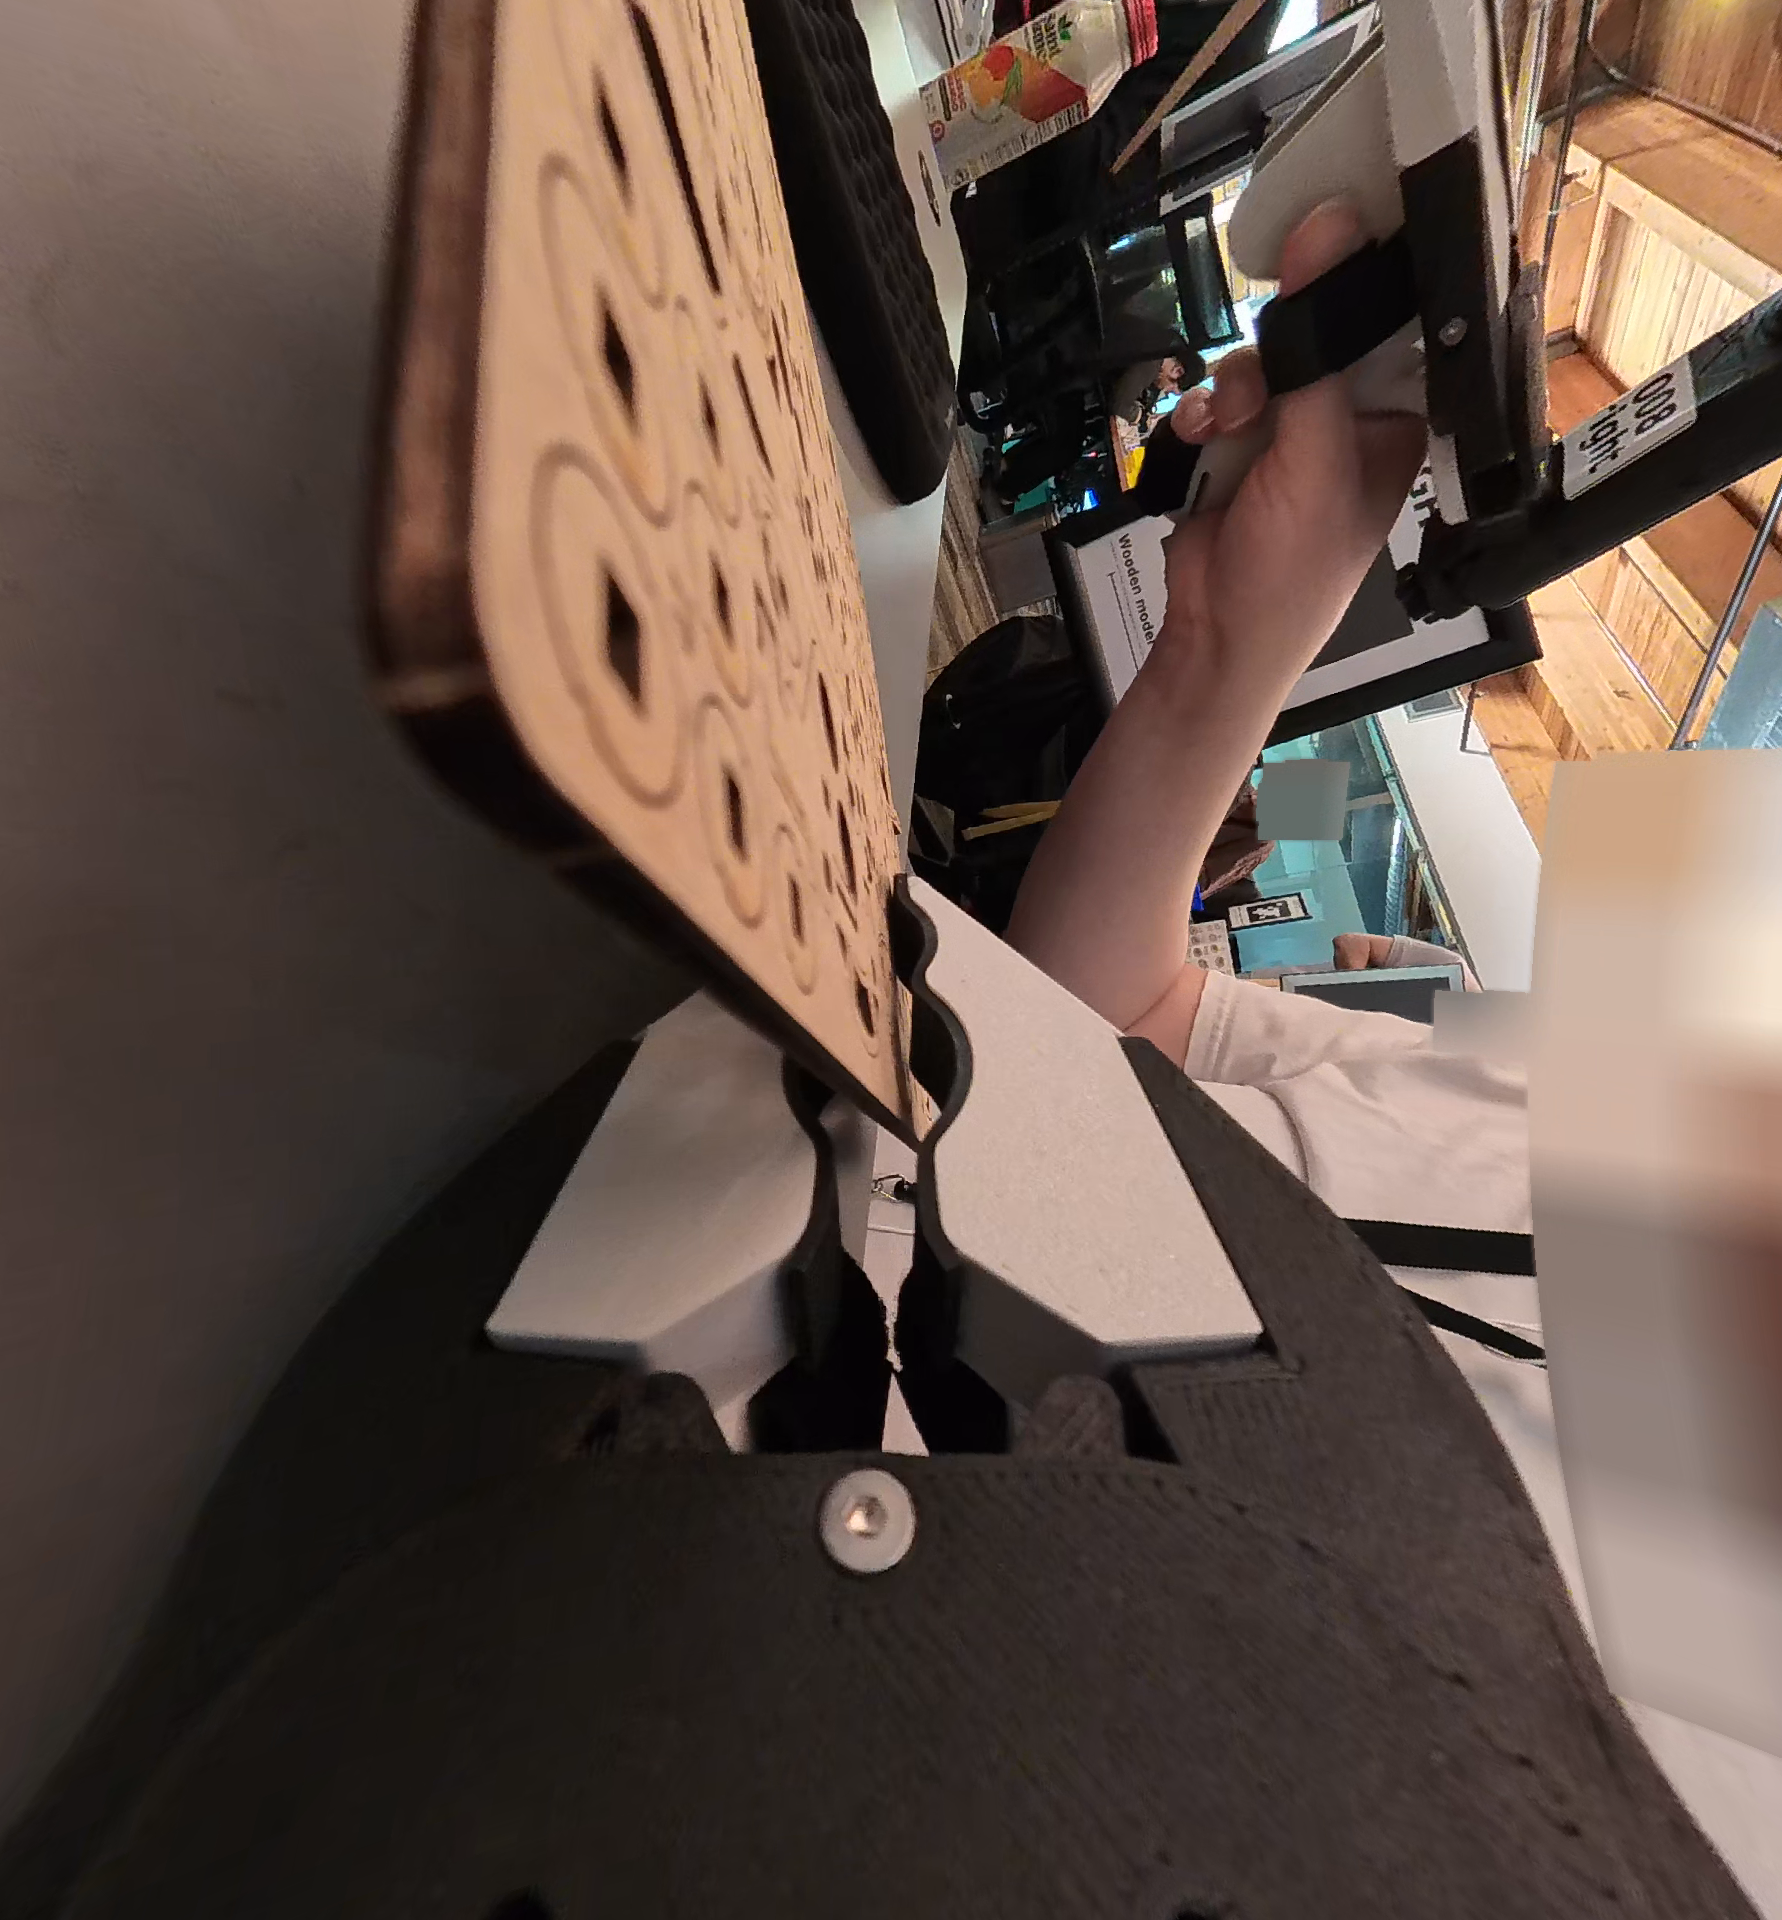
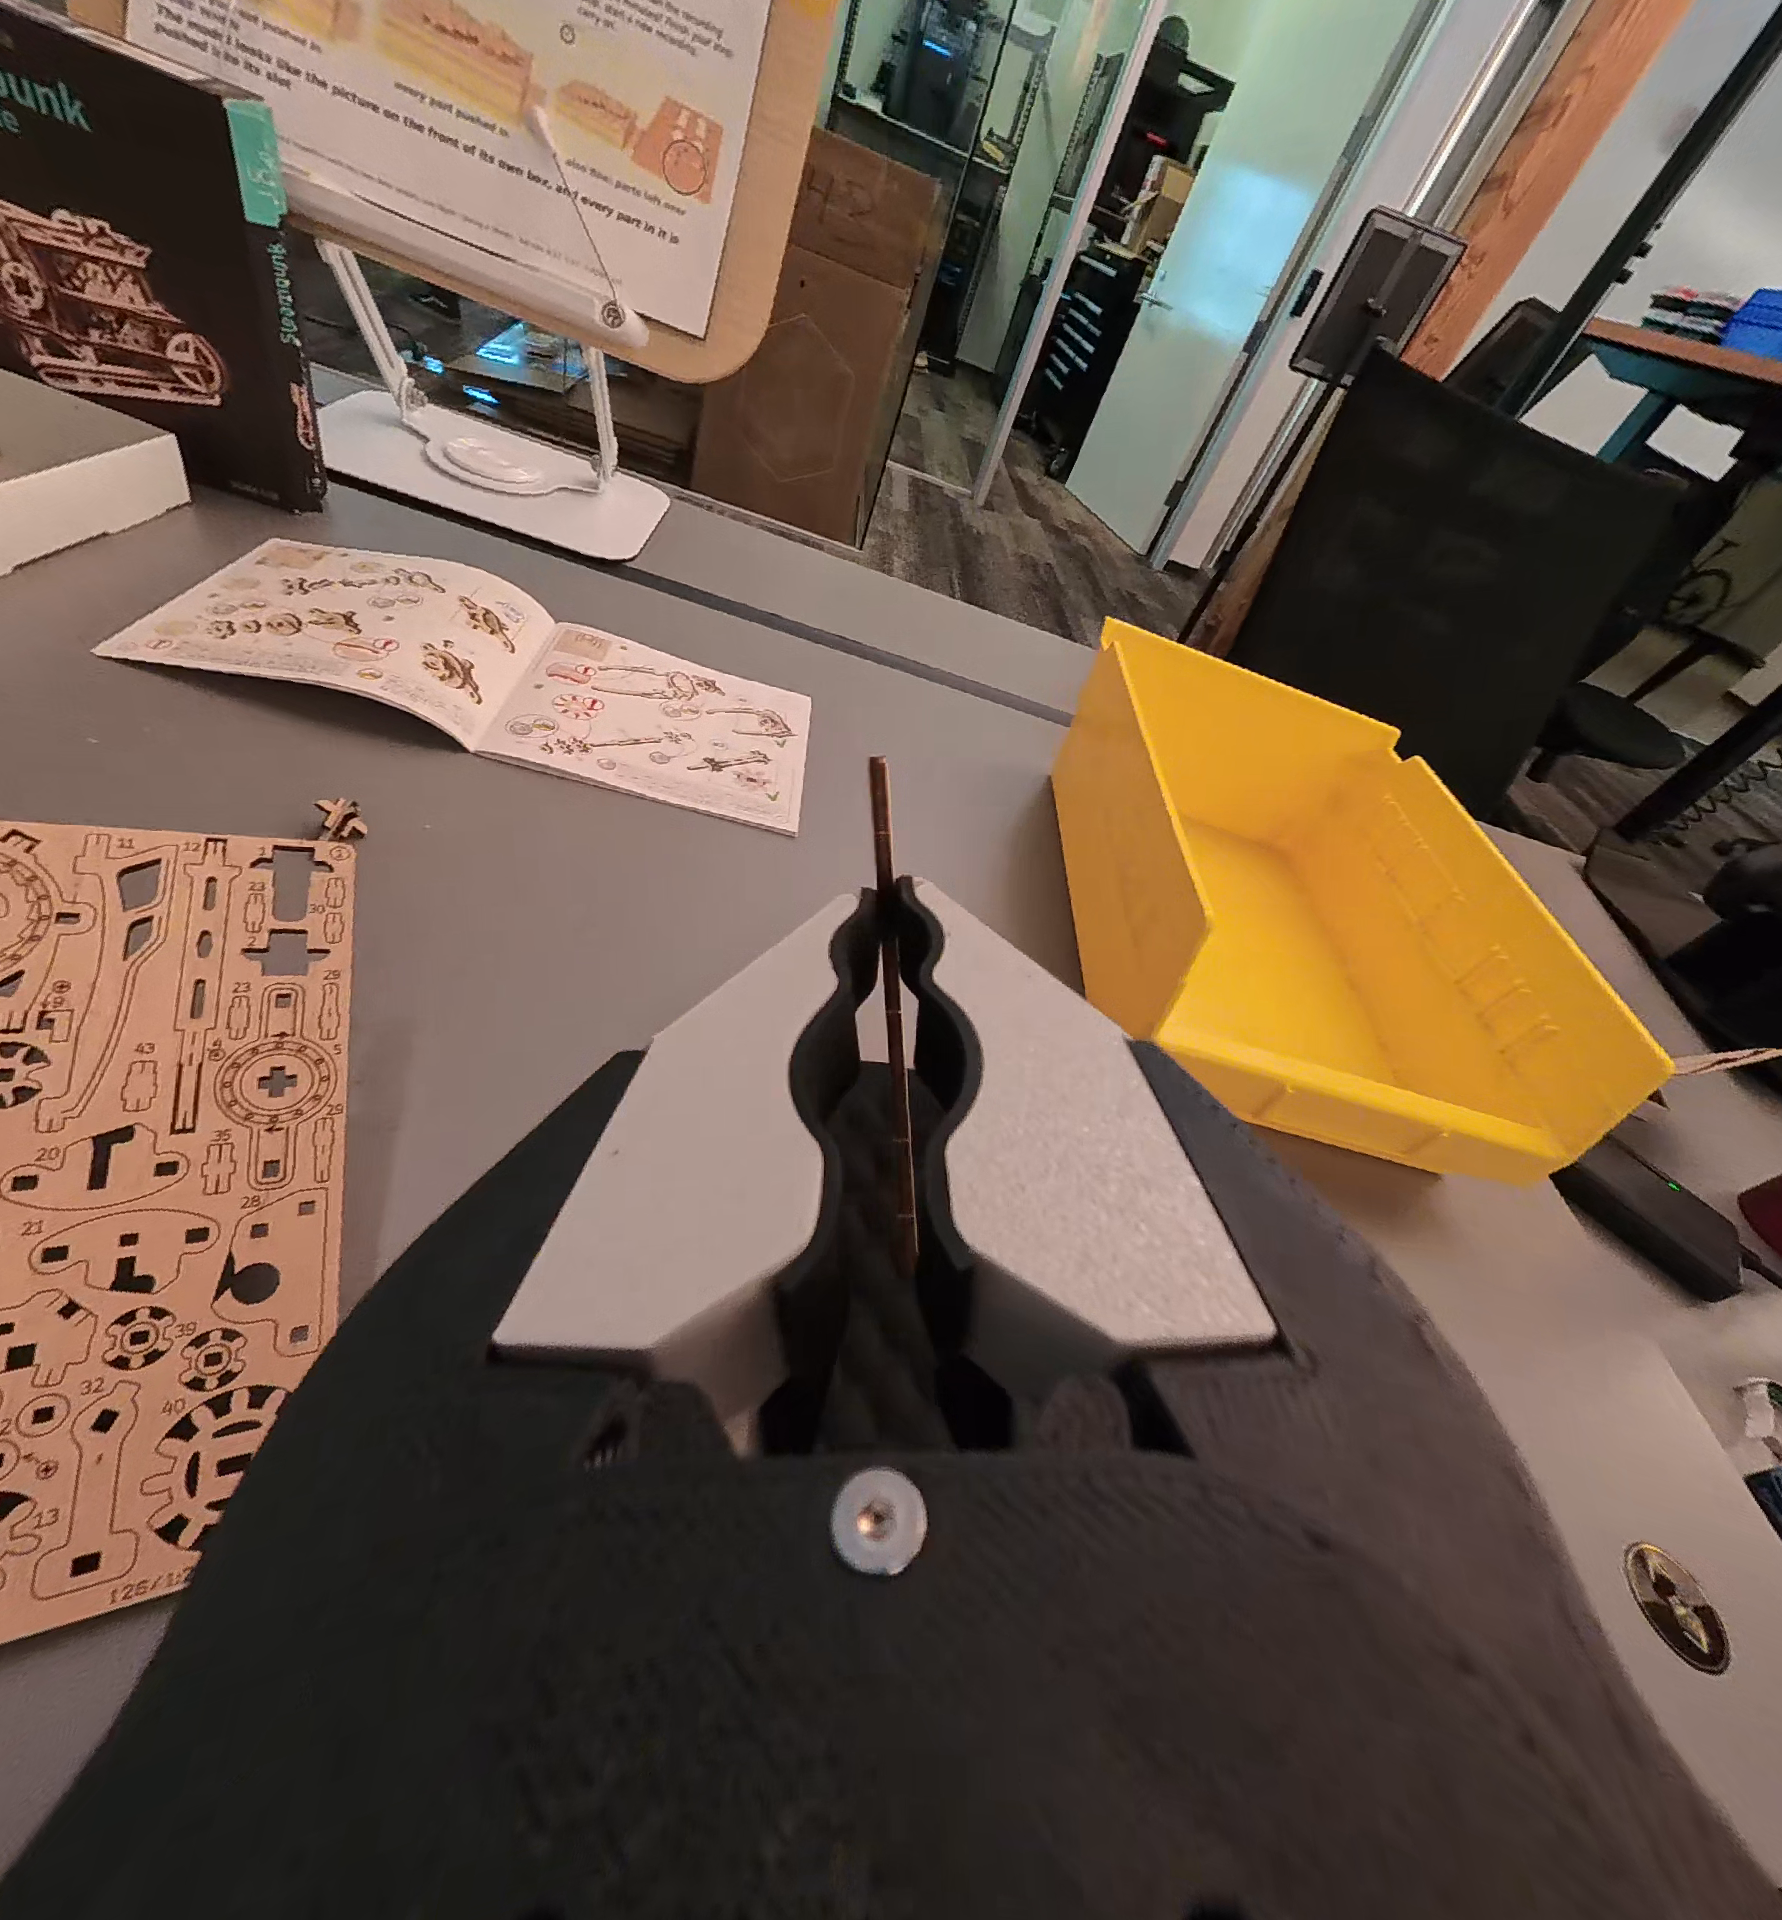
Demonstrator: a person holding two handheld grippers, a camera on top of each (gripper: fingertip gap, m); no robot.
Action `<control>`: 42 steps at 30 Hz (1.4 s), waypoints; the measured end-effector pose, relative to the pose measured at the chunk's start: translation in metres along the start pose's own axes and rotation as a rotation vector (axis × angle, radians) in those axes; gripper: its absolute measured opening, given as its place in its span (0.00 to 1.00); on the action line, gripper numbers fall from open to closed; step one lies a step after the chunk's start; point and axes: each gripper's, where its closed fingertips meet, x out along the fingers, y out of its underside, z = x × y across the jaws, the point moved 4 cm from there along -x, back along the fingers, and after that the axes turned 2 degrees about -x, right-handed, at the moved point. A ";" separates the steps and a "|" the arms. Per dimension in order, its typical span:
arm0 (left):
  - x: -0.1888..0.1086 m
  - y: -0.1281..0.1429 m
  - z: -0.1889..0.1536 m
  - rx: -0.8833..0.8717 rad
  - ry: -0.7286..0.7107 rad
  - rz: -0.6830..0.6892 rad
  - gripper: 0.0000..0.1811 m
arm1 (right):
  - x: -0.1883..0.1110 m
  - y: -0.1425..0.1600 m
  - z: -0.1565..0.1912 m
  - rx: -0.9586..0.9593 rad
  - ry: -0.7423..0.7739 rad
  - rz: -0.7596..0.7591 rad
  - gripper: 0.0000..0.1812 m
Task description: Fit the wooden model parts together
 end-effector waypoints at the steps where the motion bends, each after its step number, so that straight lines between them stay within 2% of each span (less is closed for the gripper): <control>1: 0.000 0.000 0.000 0.000 0.000 0.000 0.00 | 0.000 0.000 -0.001 0.000 0.006 0.000 0.01; 35: -0.003 -0.004 0.000 -0.012 0.005 -0.039 0.00 | 0.003 0.012 0.004 0.007 -0.003 -0.004 0.01; 37: -0.004 -0.007 0.001 -0.017 0.001 -0.058 0.00 | -0.002 0.005 0.018 0.021 -0.092 -0.077 0.01; 40: -0.005 -0.010 0.002 -0.019 -0.005 -0.074 0.00 | -0.033 -0.016 0.069 0.060 -0.437 -0.344 0.01; 42: -0.005 -0.009 0.002 -0.015 -0.004 -0.070 0.00 | -0.058 -0.019 0.098 0.169 -0.622 -0.467 0.01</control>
